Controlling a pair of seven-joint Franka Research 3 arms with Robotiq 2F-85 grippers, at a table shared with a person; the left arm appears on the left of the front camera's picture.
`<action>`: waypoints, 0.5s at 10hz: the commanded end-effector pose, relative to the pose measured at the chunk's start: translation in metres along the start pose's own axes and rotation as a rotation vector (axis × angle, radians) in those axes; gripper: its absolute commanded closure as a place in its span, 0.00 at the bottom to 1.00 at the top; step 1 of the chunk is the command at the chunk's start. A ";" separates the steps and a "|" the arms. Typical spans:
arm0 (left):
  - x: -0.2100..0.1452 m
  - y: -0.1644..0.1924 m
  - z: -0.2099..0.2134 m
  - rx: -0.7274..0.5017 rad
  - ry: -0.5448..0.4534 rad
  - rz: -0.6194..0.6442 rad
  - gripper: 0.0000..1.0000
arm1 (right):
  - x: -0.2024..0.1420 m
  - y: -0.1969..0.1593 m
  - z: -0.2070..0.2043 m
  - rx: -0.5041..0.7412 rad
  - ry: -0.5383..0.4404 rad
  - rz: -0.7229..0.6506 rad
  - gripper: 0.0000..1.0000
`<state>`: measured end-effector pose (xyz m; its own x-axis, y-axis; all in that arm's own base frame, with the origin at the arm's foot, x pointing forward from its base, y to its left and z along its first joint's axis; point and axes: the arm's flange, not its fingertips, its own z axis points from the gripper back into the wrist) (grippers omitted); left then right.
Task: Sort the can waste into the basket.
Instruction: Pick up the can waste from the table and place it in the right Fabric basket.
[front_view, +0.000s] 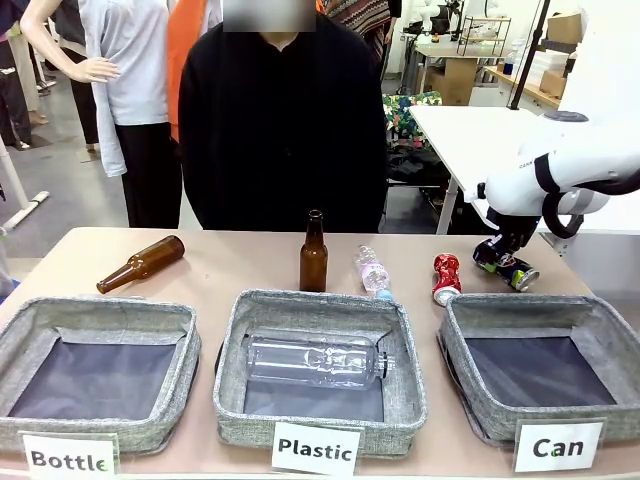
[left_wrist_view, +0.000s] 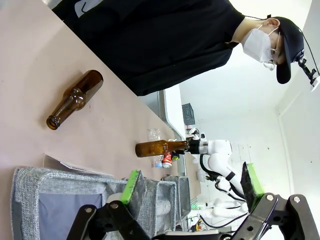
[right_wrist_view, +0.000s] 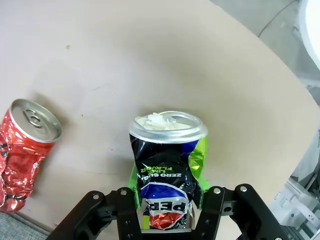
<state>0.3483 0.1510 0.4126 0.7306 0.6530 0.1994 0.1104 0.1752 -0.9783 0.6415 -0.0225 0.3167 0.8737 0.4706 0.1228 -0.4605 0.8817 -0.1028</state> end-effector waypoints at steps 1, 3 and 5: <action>0.000 -0.001 0.002 -0.009 0.007 -0.009 0.00 | 0.000 -0.010 0.020 -0.015 -0.023 -0.029 1.00; 0.000 -0.001 0.002 -0.009 0.007 -0.009 0.00 | -0.025 -0.010 0.086 -0.067 -0.082 -0.058 1.00; 0.000 -0.001 0.002 -0.009 0.007 -0.009 0.00 | -0.068 0.009 0.156 0.028 -0.097 0.016 1.00</action>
<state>0.3482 0.1511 0.4128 0.7303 0.6532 0.2000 0.1109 0.1755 -0.9782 0.5910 -0.0407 0.4447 0.8693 0.4465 0.2121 -0.4257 0.8943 -0.1378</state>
